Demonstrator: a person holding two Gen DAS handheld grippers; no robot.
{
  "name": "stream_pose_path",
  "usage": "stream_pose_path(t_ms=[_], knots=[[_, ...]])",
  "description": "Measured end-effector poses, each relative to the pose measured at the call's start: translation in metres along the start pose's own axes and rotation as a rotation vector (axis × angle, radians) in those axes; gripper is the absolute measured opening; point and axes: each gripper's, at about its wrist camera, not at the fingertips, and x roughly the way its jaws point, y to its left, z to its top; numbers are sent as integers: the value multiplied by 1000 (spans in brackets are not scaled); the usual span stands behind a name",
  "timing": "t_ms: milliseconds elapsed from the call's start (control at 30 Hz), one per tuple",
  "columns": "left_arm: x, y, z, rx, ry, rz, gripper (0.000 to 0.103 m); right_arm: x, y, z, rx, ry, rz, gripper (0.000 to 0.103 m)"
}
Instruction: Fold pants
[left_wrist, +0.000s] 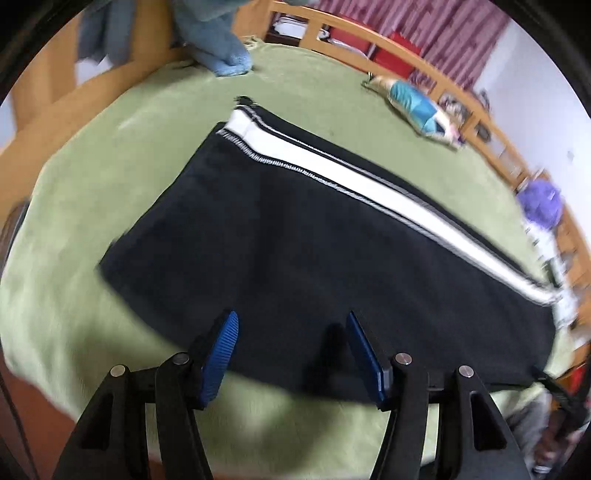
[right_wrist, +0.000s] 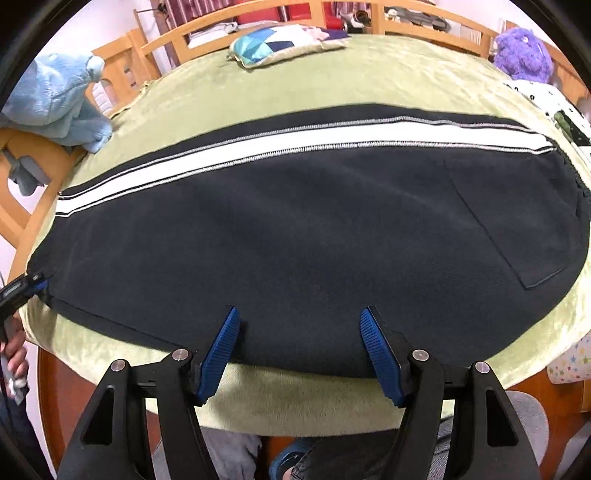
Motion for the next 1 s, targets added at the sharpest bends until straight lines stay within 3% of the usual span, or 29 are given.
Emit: stream_pose_path(t_ms=[67, 167, 333, 500, 733, 867, 1000], knots=[[-17, 12, -12, -66, -20, -38, 59, -6, -2, -2, 11, -12, 8, 68], [-29, 35, -22, -140, -58, -7, 59, -11, -6, -6, 31, -12, 18, 68], [-10, 67, -23, -246, -68, -23, 57, -14, -7, -11, 24, -6, 5, 68], [12, 77, -9, -307, -90, -74, 57, -13, -11, -13, 42, 7, -11, 68], [28, 77, 6, -336, -119, -80, 56, -3, -6, -5, 47, 31, -24, 68], [28, 82, 5, -347, -144, -48, 37, -2, -2, -3, 48, 25, -22, 68], [28, 89, 7, -372, -142, -60, 28, -5, -3, -2, 74, 12, -6, 65]])
